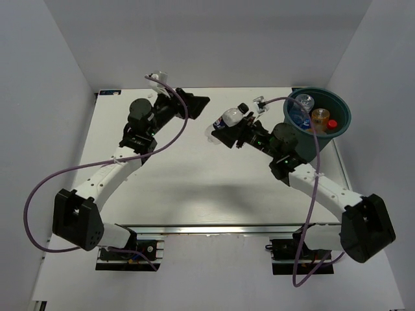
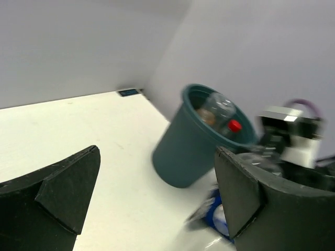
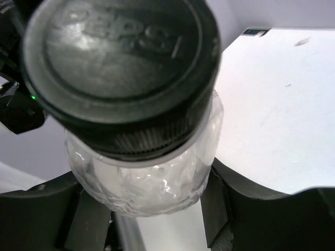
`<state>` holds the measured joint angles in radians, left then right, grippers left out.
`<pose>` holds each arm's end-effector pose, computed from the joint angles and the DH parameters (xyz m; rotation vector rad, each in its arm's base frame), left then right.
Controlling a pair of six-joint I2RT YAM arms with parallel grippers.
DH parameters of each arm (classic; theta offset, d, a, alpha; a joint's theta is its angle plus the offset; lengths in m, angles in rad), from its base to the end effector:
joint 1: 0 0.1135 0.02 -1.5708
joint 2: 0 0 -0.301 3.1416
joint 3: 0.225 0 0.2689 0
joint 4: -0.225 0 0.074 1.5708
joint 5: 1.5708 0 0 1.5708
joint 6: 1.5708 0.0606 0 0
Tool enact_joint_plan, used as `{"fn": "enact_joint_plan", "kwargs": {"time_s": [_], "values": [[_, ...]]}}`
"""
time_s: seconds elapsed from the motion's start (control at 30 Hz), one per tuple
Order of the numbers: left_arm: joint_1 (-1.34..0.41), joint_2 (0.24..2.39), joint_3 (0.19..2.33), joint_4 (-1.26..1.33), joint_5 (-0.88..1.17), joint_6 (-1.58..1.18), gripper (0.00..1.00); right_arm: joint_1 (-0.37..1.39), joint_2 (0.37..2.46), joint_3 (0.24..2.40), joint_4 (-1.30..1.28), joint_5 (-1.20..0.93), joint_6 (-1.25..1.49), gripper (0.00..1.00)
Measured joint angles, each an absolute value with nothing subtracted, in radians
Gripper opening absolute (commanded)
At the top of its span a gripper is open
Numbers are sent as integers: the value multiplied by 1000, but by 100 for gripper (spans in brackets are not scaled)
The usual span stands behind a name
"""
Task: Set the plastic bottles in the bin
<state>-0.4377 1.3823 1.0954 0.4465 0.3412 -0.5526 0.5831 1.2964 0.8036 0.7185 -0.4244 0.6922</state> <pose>0.3188 -0.1716 0.4134 0.2134 1.4915 -1.0476 0.2565 0.1991 0.3610 -0.3126 1.4692 1.3348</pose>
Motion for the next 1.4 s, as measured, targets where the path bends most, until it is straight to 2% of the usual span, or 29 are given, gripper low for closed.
{"fn": "enact_joint_plan", "kwargs": {"time_s": [0.17,0.33,0.5,0.67,0.77,0.8,0.83,0.87,0.9,0.93,0.97,1.0,1.4], "values": [[-313,1379,1102,339,298,-574,98,456,1179,854,505,-401,580,8],[-129,1352,1047,240,213,-613,98,144,1165,1145,171,-305,393,8],[-108,1259,936,118,47,-608,98,-172,1206,1382,-17,-301,296,8],[-109,1201,931,28,-98,-590,98,-291,1317,1468,-181,-303,226,14],[-106,1201,932,-10,-154,-587,98,-301,1377,1436,-275,-312,199,21],[-106,1203,932,-24,-170,-584,98,-301,1387,1416,-300,-313,194,30],[-106,1206,932,-36,-180,-583,98,-301,1393,1394,-329,-310,191,35],[-106,1209,932,-46,-188,-583,98,-301,1395,1377,-357,-300,190,44],[-106,1211,932,-55,-196,-583,98,-300,1395,1362,-373,-290,190,58],[-106,1215,932,-62,-201,-583,98,-300,1392,1351,-387,-284,190,64],[-106,1218,933,-68,-204,-583,98,-300,1388,1345,-395,-278,192,73],[-106,1223,936,-78,-206,-583,98,-300,1381,1344,-403,-274,194,89],[-106,1258,996,-100,-209,-579,98,-300,1248,1442,-402,-274,178,89]]}}
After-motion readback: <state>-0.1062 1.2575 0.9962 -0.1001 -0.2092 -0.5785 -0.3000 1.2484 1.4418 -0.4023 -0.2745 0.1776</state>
